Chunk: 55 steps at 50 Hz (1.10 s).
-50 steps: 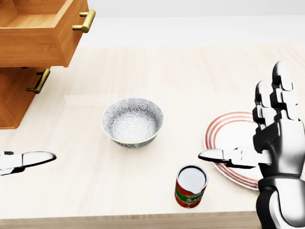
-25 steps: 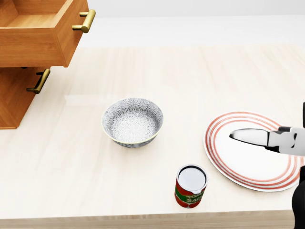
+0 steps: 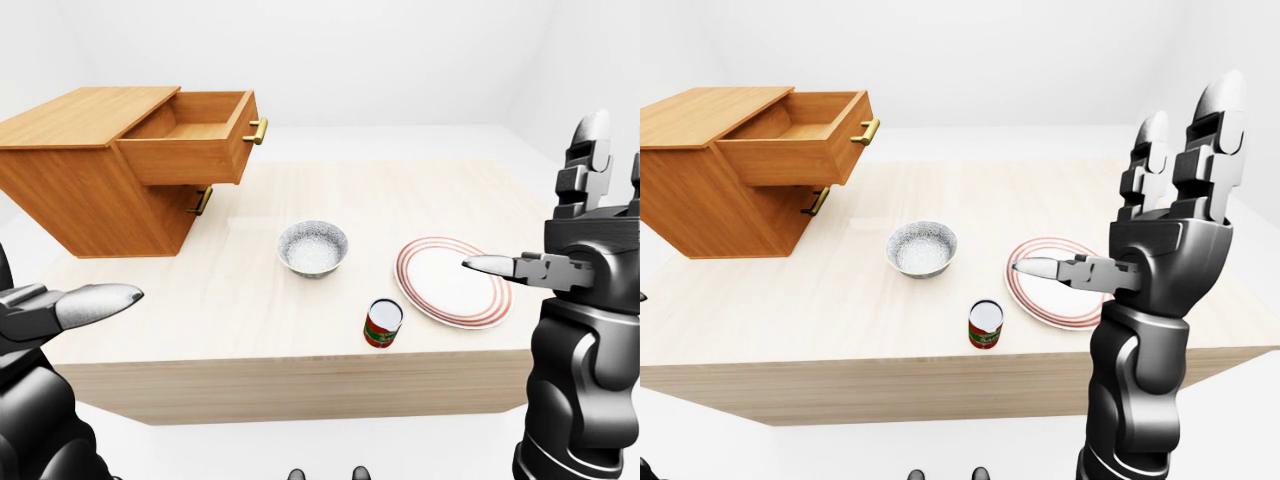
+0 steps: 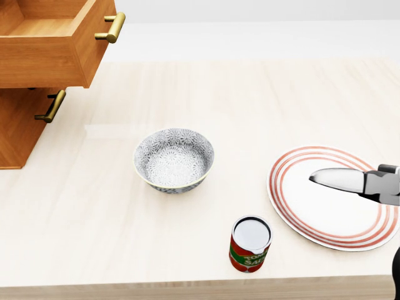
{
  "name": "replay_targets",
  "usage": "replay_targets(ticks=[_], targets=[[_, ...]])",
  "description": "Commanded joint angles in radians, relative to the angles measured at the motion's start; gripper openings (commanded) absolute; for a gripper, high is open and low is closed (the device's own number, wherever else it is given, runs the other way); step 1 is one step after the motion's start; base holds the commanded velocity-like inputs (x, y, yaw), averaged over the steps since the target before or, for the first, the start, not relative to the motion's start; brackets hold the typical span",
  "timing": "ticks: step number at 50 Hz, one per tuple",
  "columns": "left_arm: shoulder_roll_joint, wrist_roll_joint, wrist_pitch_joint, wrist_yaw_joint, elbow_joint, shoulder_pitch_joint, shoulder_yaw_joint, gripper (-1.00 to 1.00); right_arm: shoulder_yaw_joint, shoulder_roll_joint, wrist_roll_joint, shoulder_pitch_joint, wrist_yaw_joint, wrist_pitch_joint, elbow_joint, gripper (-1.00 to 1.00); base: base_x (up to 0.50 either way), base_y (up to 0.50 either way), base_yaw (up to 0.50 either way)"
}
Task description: Put the bowl on top of the cabinet.
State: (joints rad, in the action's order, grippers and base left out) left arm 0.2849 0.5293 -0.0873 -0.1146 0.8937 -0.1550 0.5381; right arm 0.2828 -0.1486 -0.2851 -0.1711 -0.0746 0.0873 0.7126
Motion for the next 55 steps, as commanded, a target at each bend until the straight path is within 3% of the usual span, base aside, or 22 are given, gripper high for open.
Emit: replay_targets(ticks=[1,26,55], targets=[[-0.002,-0.004,0.000,0.003,0.002,-0.001,0.000,1.00,0.002,-0.001,-0.002,-0.001,0.000,0.000,0.005,1.00,0.00,0.00,0.00],[-0.010,-0.036,0.000,0.020,0.014,0.004,-0.004,1.00,0.009,0.008,-0.025,0.015,-0.001,0.000,0.010,1.00,0.00,0.01,0.00],[-0.012,-0.042,0.000,0.028,0.042,0.003,0.001,1.00,-0.017,0.019,0.043,0.035,0.031,0.000,-0.014,1.00,0.07,0.49,0.00]])
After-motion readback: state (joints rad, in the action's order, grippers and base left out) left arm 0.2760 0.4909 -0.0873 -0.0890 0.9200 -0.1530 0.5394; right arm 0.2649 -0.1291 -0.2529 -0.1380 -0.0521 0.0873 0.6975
